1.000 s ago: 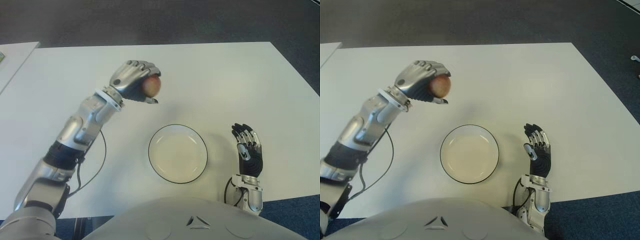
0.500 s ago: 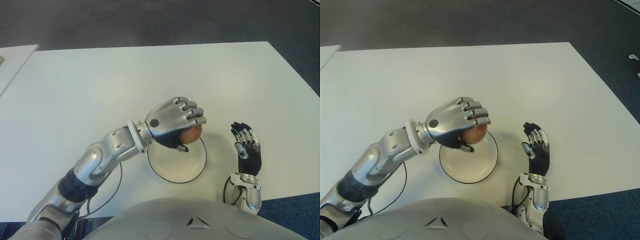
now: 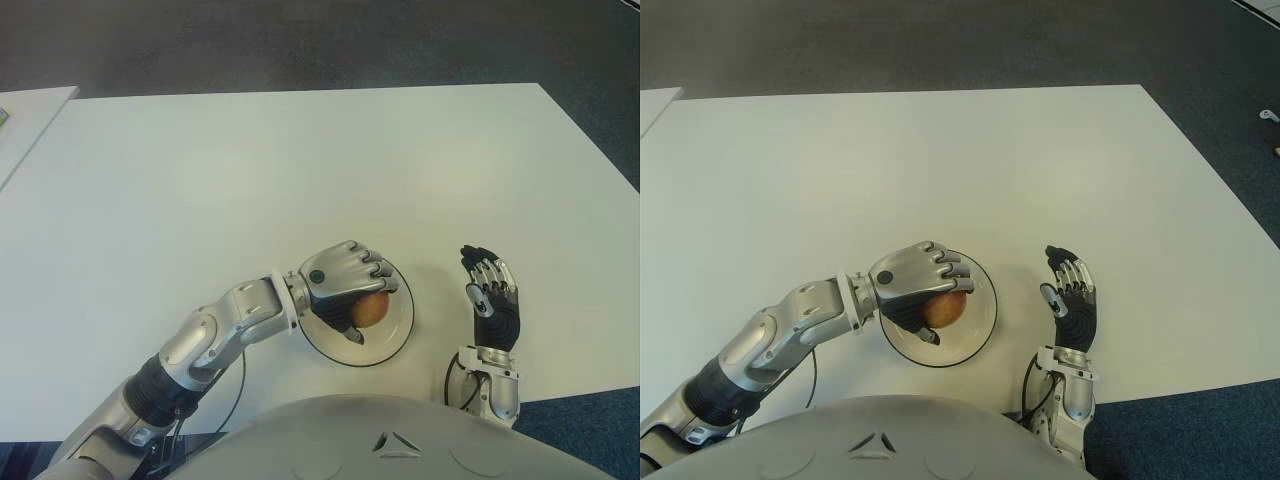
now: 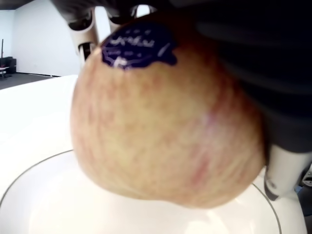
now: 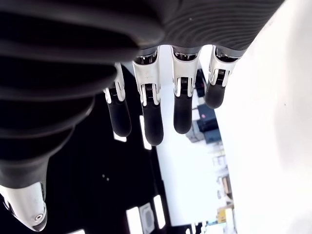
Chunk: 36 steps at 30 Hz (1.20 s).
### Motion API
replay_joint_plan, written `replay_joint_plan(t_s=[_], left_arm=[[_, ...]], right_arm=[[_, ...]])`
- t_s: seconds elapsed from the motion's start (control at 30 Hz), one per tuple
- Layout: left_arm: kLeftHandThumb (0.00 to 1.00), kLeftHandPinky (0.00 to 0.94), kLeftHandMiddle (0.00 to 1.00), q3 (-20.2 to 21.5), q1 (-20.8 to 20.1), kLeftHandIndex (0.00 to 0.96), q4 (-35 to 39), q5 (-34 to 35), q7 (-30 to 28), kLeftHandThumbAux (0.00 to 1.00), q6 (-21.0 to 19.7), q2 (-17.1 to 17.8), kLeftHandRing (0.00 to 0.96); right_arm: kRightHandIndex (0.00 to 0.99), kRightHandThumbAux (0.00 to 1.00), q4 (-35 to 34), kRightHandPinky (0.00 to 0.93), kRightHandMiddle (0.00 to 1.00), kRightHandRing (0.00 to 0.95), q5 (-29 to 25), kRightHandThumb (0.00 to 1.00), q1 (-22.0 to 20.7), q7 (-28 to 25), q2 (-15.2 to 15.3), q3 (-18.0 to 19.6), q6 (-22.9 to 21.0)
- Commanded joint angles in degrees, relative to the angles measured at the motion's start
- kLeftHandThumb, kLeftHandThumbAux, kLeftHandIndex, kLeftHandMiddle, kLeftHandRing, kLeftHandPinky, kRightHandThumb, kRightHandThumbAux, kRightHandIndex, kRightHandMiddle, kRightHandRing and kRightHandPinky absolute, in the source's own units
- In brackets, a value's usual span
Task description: Put the apples into the plate.
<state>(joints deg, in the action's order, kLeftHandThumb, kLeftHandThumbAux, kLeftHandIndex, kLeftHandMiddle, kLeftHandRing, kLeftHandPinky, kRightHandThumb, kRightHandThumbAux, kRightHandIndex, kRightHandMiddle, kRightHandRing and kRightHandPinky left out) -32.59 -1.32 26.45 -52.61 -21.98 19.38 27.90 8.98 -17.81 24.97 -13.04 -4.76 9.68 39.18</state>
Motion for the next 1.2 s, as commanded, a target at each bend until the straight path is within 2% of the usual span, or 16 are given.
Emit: replay_joint_plan(t_s=[0.03, 0.3, 0.43, 0.63, 0.83, 1.13, 1.2], left_arm=[[0.749, 0.859, 0.854, 0.1, 2.04, 0.445, 0.24, -1.84, 1.68, 0.693, 0.57, -0.48, 0.862], [0.751, 0.869, 0.852, -1.26, 6.13, 0.445, -3.03, -5.29, 3.54, 0.692, -0.24, -1.81, 0.859], [0.75, 0.87, 0.853, -1.39, 6.73, 0.445, -4.66, -6.66, 3.69, 0.692, -0.92, -2.34, 0.863], [0.75, 0.854, 0.848, -1.81, 6.65, 0.445, -5.12, -8.22, 0.66, 0.691, -3.43, -2.93, 0.858], [0.745, 0.836, 0.842, -1.78, 6.42, 0.444, -6.22, -8.43, 1.11, 0.69, -4.14, -2.77, 0.857], [0.737, 0.853, 0.841, -1.94, 6.4, 0.442, -10.13, -7.94, 7.6, 0.69, -1.31, -2.26, 0.863], [0.727, 0.781, 0.818, -2.03, 6.68, 0.441, -11.54, -8.58, 11.21, 0.689, -0.6, -2.53, 0.829]], right_arm=[[0.251, 0.608, 2.37, 0.126, 0.295, 0.21, -0.43, 0.33, 2.35, 0.67, -1.84, -0.89, -3.68], [0.273, 0.613, 0.81, 0.116, 0.288, 0.194, -0.4, 0.337, 2.81, 1.66, -2.07, -1.63, -4.84], [0.284, 0.62, 0.1, 0.109, 0.286, 0.189, 0.07, 0.337, 3.12, 2.3, -2.14, -1.82, -4.8], [0.283, 0.634, -0.45, 0.1, 0.296, 0.191, 1.42, 0.315, 3.32, 3.7, -2.2, -2.14, -4.25], [0.275, 0.641, -0.66, 0.092, 0.309, 0.2, 2.12, 0.297, 3.35, 4.64, -2.16, -2.43, -4.09], [0.266, 0.644, -1.14, 0.101, 0.309, 0.204, 1.92, 0.286, 3.57, 4.46, -1.73, -2.91, -4.23], [0.264, 0.644, -1.19, 0.114, 0.307, 0.206, 1.83, 0.287, 3.52, 4.5, -1.68, -2.91, -4.3]])
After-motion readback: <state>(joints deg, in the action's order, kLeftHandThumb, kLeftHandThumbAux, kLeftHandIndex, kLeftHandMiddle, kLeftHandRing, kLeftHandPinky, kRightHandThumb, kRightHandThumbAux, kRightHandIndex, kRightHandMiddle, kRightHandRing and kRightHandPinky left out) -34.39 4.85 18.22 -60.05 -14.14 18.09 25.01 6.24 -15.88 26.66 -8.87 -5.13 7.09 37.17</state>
